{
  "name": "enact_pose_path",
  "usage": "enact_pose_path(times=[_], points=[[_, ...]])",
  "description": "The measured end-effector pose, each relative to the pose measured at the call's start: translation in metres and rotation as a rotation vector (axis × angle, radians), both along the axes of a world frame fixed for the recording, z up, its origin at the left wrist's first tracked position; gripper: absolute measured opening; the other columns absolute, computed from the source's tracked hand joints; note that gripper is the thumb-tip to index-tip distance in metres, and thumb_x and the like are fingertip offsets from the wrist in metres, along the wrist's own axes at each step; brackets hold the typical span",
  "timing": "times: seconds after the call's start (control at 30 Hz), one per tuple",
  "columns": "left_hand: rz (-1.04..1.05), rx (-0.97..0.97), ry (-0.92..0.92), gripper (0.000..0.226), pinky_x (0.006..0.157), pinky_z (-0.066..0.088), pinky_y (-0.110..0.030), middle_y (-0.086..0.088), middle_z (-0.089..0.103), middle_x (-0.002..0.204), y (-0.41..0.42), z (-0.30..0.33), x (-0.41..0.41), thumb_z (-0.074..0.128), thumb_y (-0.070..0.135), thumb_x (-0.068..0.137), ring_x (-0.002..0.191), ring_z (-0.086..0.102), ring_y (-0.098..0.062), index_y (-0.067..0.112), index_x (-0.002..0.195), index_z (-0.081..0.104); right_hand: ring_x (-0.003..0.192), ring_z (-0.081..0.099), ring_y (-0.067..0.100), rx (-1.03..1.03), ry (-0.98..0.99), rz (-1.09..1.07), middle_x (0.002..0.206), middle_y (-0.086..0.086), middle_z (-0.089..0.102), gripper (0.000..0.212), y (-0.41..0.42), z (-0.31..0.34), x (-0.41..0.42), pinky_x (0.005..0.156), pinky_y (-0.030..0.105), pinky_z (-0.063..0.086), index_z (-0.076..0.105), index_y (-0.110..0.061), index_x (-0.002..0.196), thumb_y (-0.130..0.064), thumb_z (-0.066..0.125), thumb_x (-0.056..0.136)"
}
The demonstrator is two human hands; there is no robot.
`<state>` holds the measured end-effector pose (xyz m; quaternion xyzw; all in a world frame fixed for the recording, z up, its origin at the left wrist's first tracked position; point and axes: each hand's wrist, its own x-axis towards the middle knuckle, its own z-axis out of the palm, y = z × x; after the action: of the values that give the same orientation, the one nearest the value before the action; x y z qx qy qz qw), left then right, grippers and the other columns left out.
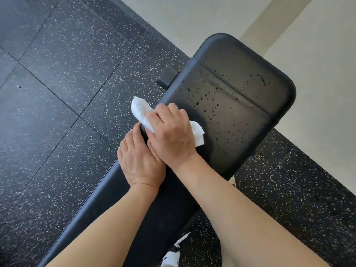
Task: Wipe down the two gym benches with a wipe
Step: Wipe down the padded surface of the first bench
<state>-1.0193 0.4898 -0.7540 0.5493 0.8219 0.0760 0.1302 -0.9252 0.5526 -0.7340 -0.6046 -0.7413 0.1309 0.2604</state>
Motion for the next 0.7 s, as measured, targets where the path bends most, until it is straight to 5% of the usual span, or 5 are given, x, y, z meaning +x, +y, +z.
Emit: enact_pose_path(times=[0.37,0.57,0.7], points=[[-0.049,-0.022,0.021,0.061,0.114,0.035,-0.054,-0.012,0.054,0.145,0.000,-0.001,0.000,0.032,0.036,0.098,0.128,0.050,-0.037,0.012,0.153,0.042,0.079,0.046,0.027,-0.046,-0.075,-0.104,0.092,0.004,0.059,0.018,-0.118,-0.010,0.135,0.068,0.047,0.043,0.074,-0.008,0.106,-0.012,0.076,0.088],[-0.060,-0.040,0.026,0.063,0.113,0.034,-0.053,-0.012,0.053,0.147,-0.001,0.000,0.000,0.031,0.036,0.096,0.129,0.049,-0.037,0.012,0.153,0.043,0.073,0.050,0.029,-0.018,-0.055,-0.174,0.083,0.006,0.060,0.005,-0.048,-0.005,0.048,0.063,0.041,0.037,0.070,-0.009,0.085,-0.008,0.073,0.082],[-0.067,-0.056,0.029,0.068,0.111,0.034,-0.051,-0.014,0.054,0.147,0.000,0.002,0.001,0.023,0.041,0.094,0.130,0.048,-0.038,0.012,0.153,0.043,0.087,0.054,0.024,-0.030,-0.094,-0.071,0.096,0.001,0.062,0.011,0.021,-0.002,-0.008,0.068,0.034,0.030,0.067,-0.016,0.088,-0.008,0.059,0.089]])
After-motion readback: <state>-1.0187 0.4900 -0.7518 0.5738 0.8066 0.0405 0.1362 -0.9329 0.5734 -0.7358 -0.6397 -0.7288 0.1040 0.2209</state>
